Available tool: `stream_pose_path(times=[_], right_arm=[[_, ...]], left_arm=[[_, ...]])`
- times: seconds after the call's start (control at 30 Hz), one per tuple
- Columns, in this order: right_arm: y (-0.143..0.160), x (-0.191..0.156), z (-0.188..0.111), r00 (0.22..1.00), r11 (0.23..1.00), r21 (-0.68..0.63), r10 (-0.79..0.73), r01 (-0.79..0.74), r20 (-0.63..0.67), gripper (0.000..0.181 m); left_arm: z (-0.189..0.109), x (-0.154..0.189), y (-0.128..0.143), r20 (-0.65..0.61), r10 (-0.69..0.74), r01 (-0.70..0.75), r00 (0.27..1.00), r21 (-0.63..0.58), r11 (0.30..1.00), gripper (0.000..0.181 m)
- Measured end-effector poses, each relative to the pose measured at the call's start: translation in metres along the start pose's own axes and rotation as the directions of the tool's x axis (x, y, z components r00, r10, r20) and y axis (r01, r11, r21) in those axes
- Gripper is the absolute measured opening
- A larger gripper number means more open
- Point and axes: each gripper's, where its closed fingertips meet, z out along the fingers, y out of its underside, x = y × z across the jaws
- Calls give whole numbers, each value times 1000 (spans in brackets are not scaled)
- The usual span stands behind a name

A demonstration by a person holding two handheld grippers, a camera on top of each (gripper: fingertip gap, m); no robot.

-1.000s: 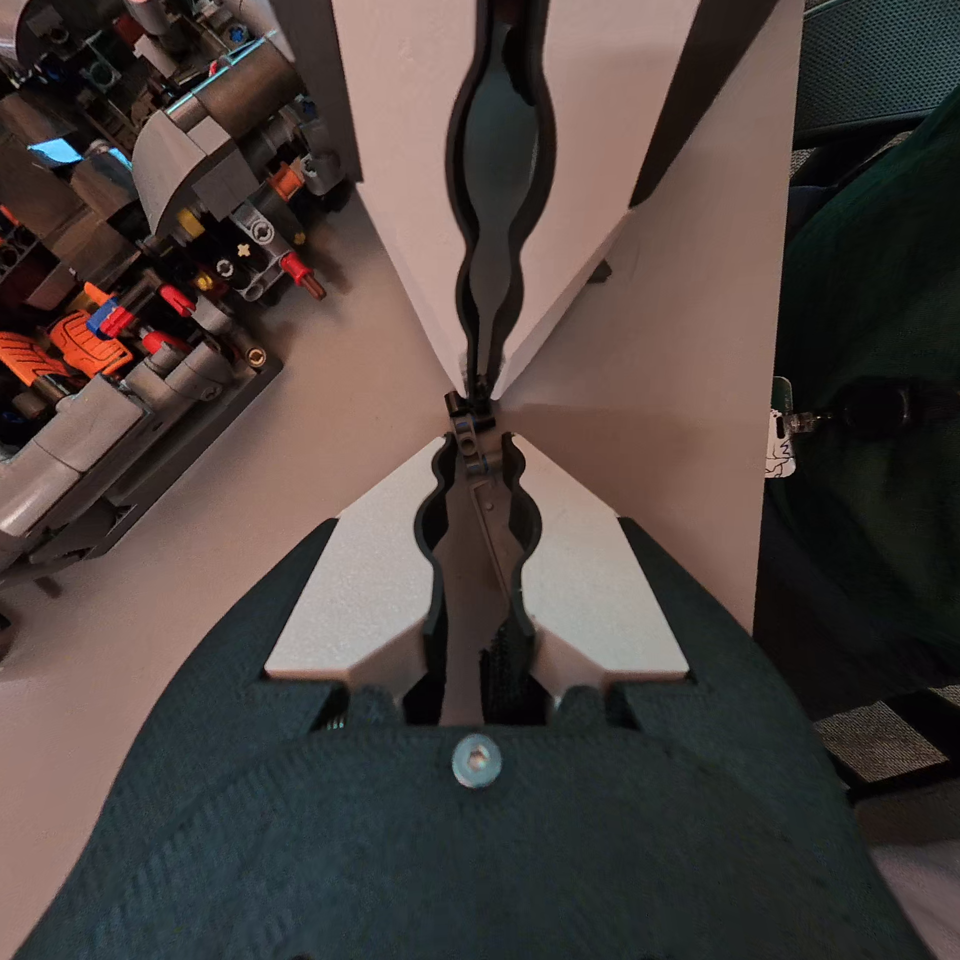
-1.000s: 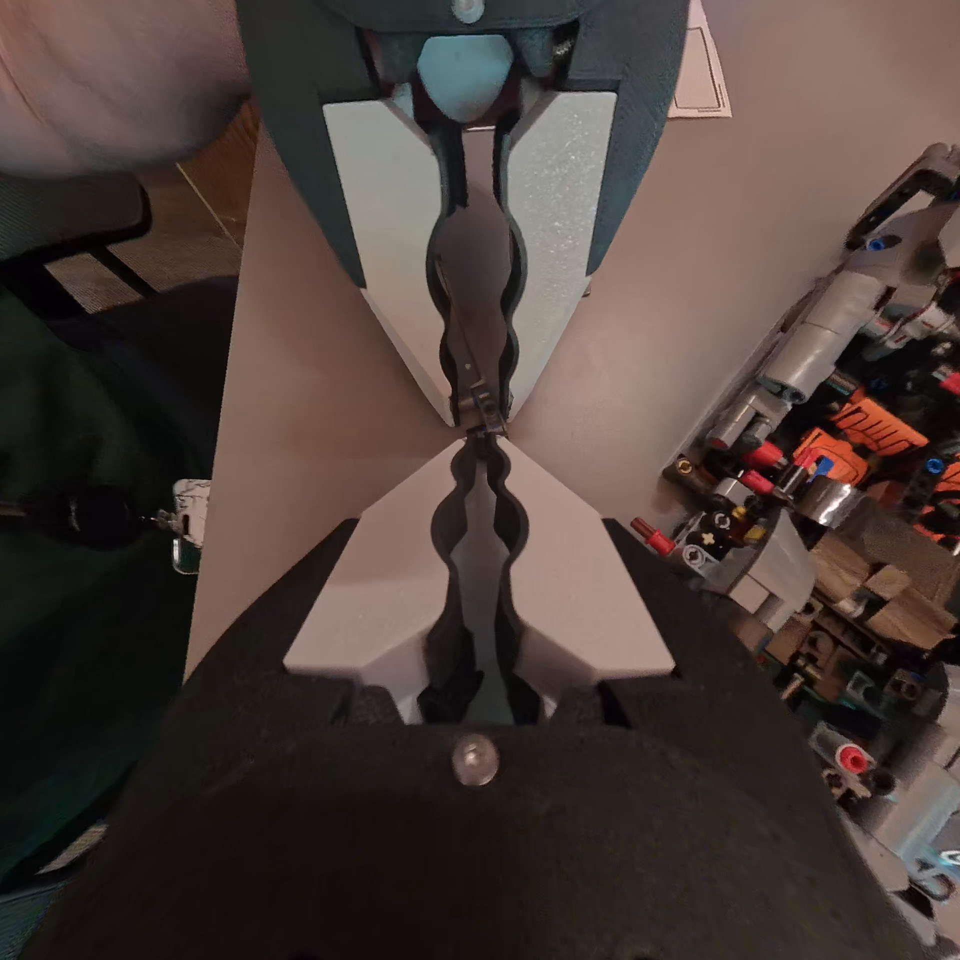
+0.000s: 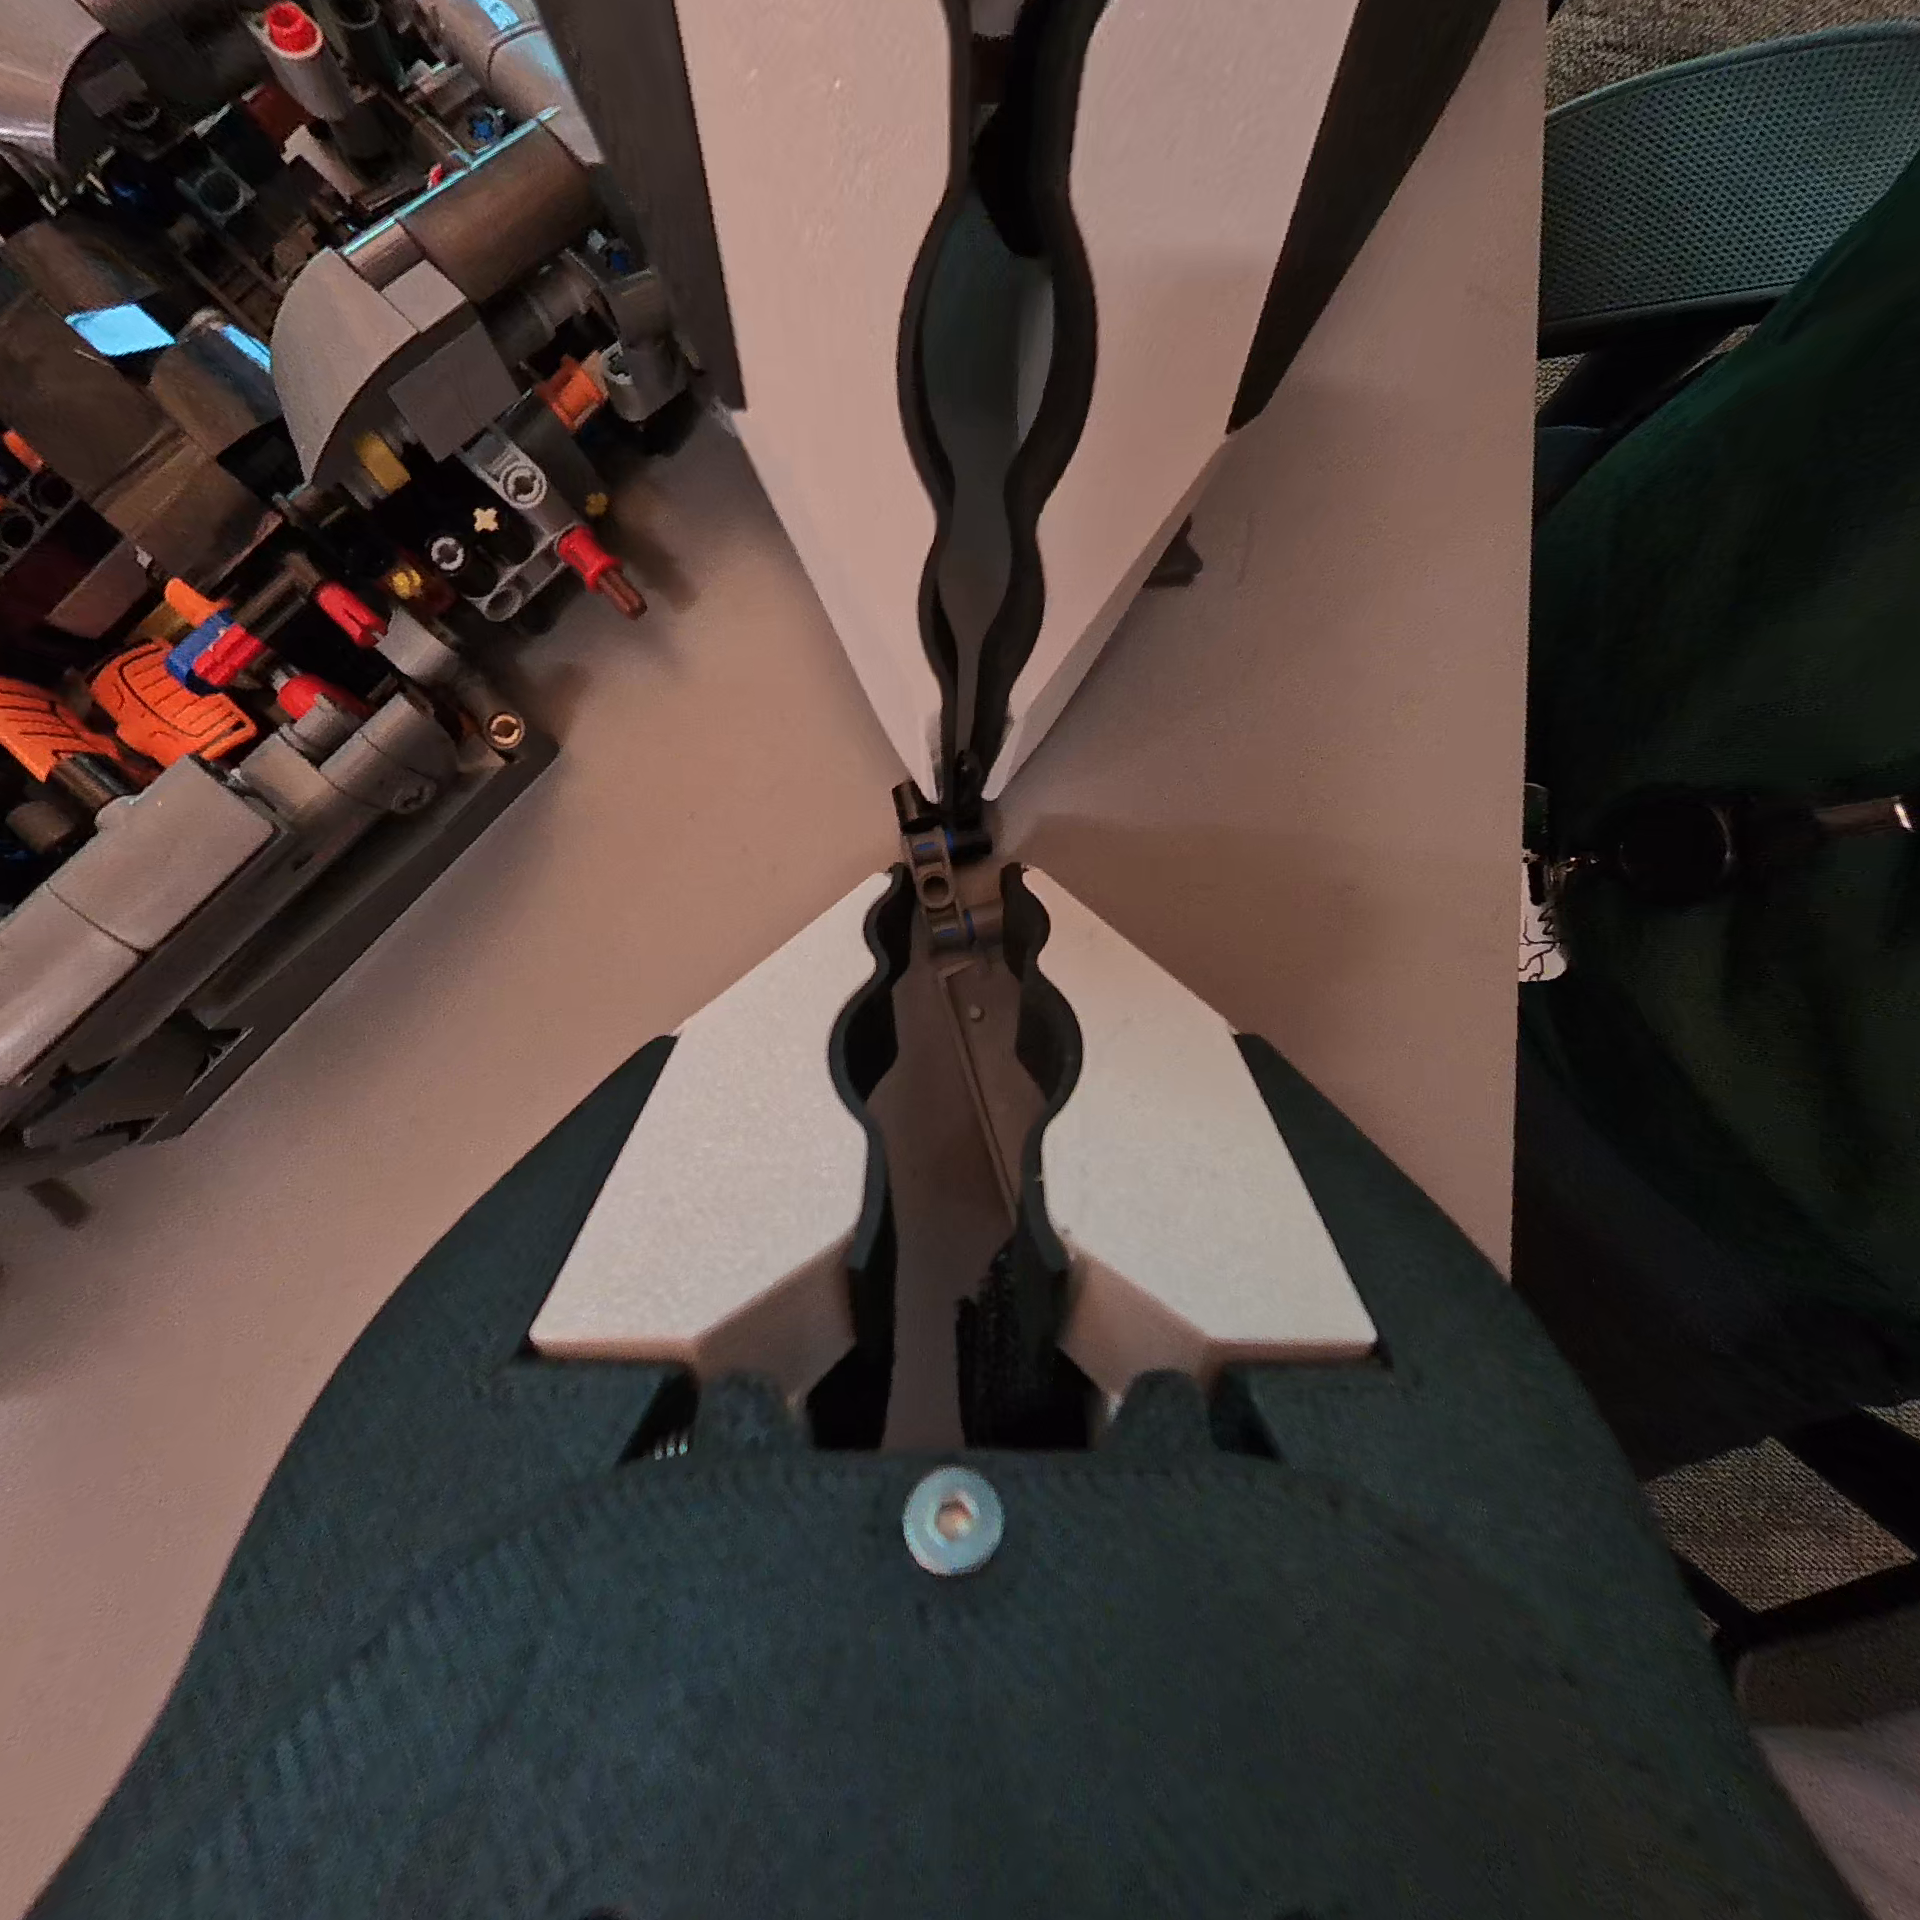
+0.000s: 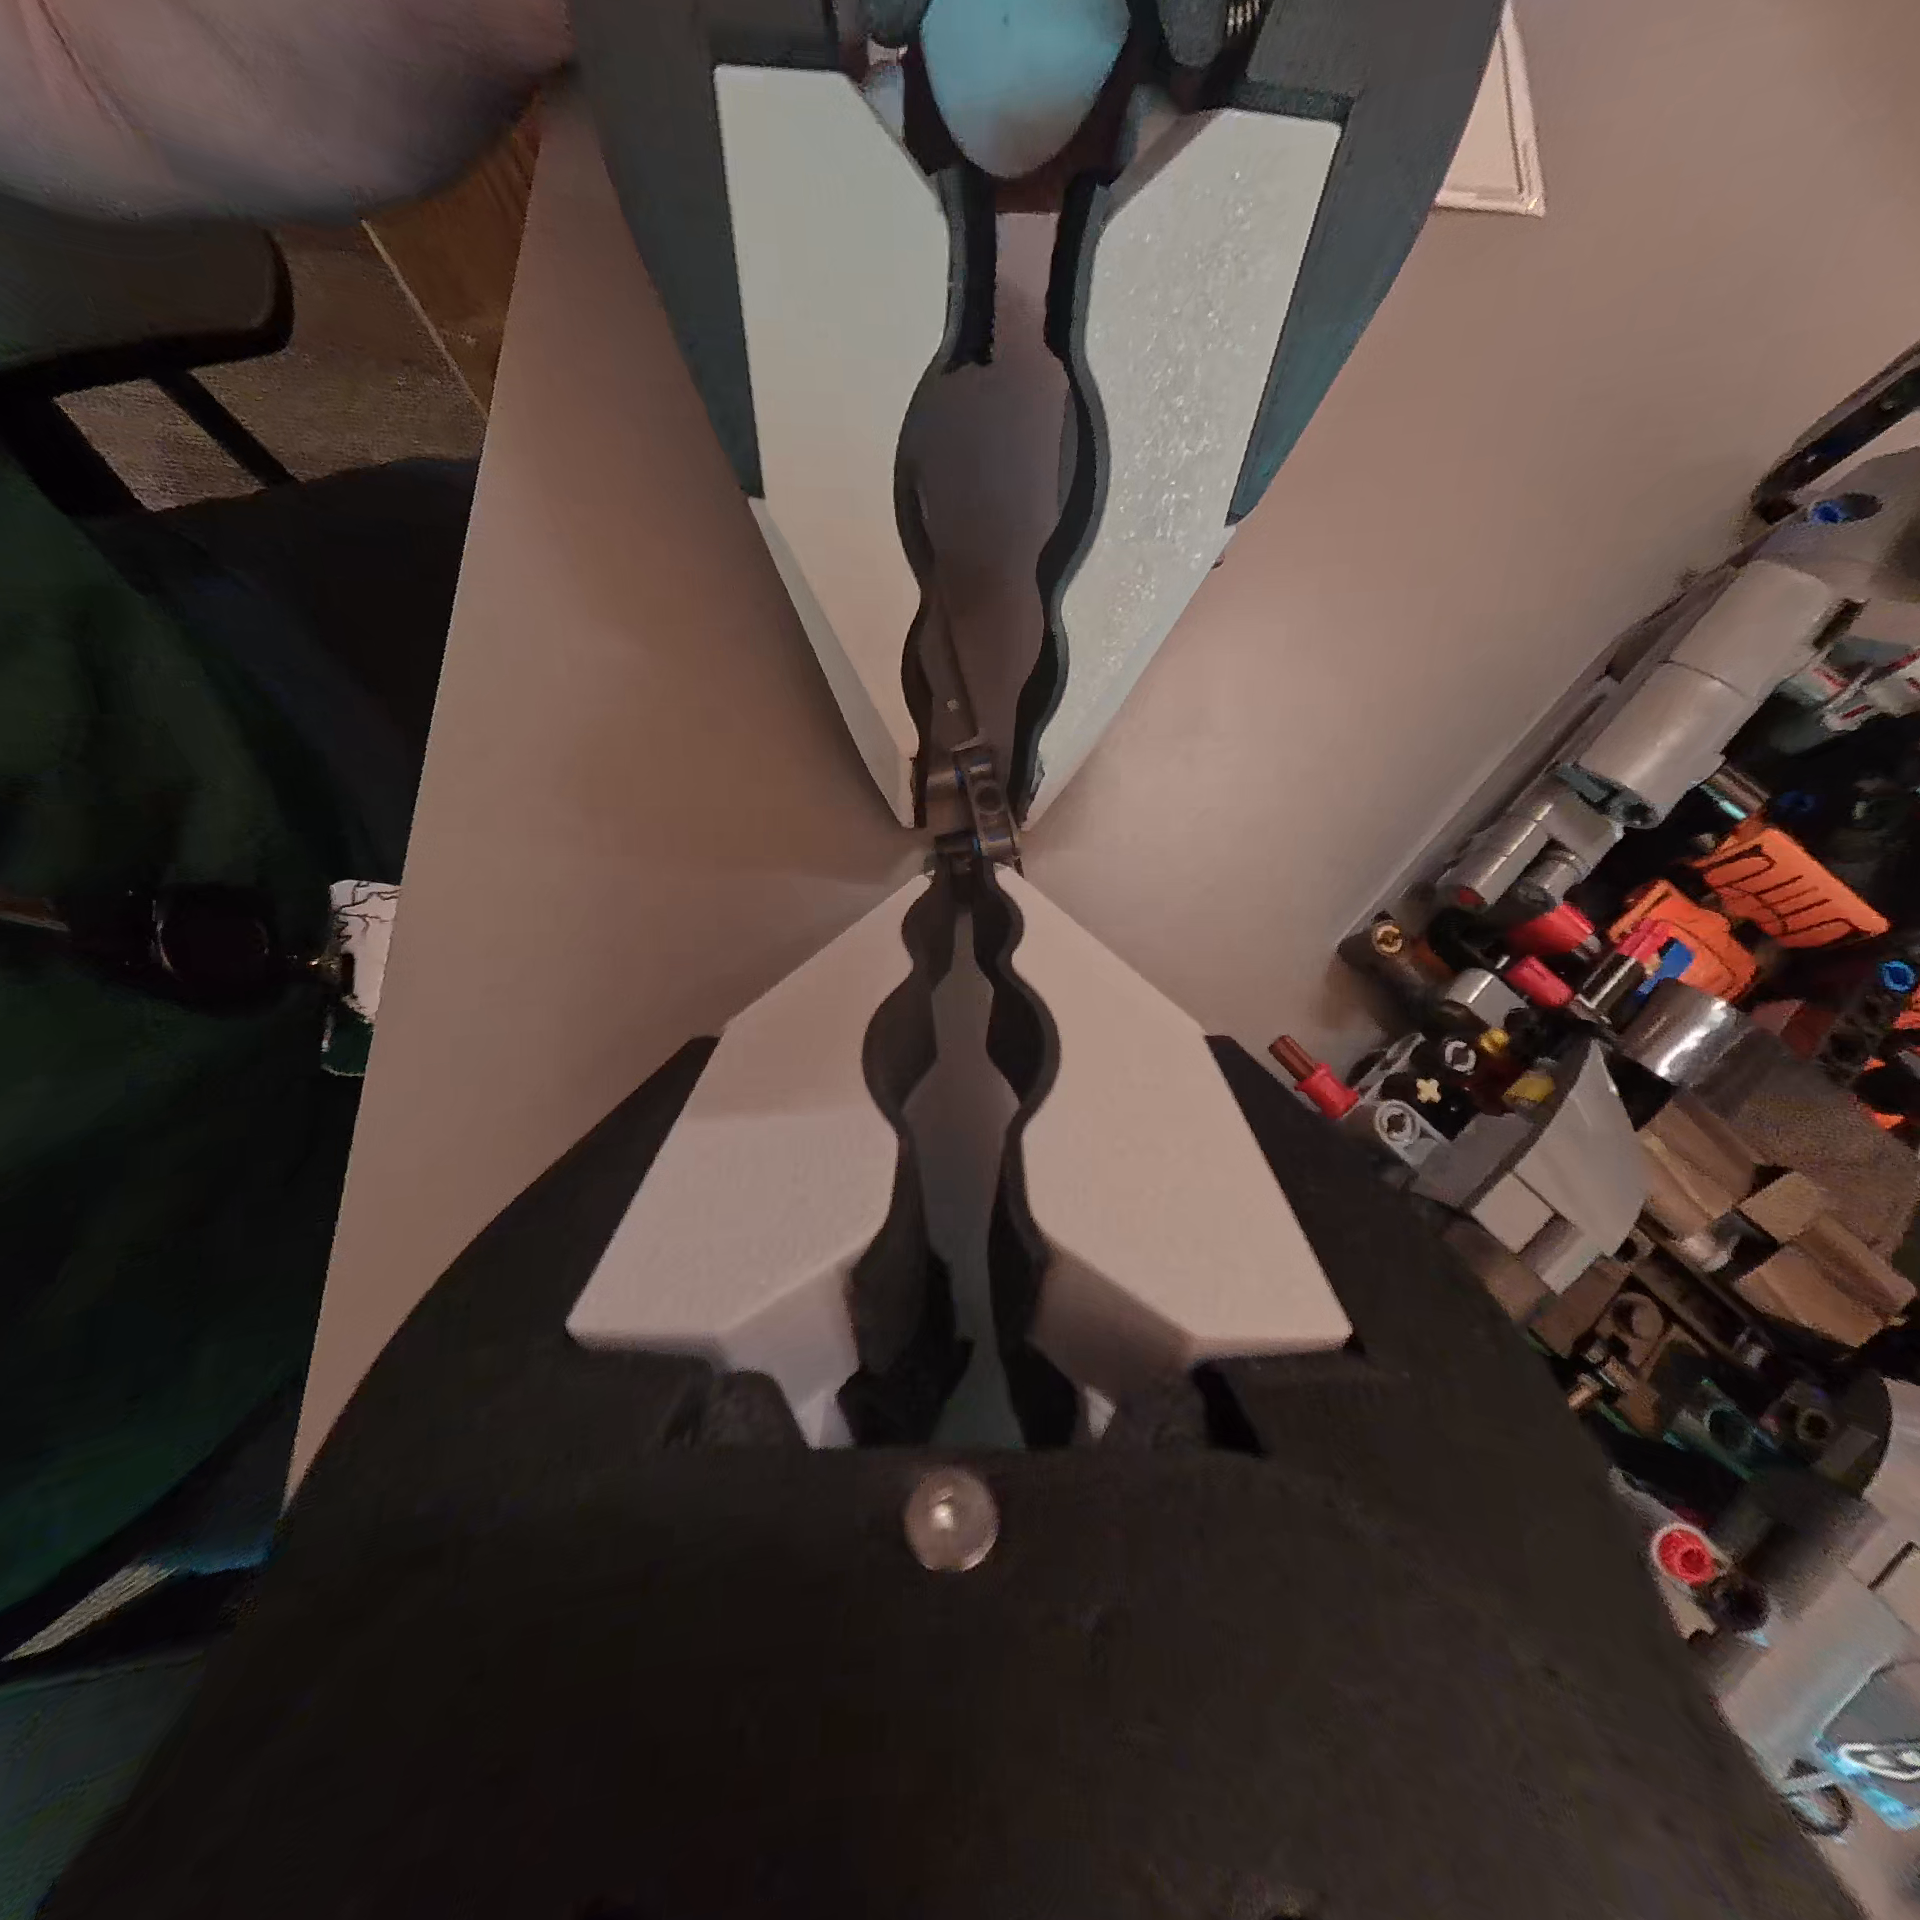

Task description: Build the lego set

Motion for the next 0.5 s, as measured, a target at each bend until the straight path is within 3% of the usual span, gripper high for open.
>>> stream_pose_path(times=[0.03,0.27,0.3,0.33,0.43,0.5], right_arm=[[0,0,0,1000,1000,-17,8,-8,7,3],[0,1,0,998,995,-78,58,-55,39,3],[-1,-1,-2,997,995,-75,63,-60,45,13],[-2,-1,-8,997,996,-61,72,-69,42,24],[-7,-4,-31,996,997,-2,83,-83,11,22],[1,-13,-38,998,997,-40,69,-69,10,23]], left_arm=[[0,0,0,-1,1,-1,1000,0,1000,16],[0,0,0,-2,-3,3,1000,-4,1000,16],[0,0,0,1,-6,6,1000,-3,1000,16],[0,0,0,5,-12,12,1000,0,1000,16],[1,0,0,16,-19,19,1000,2,1000,16],[1,0,-1,18,-21,21,1000,-3,1000,16]])
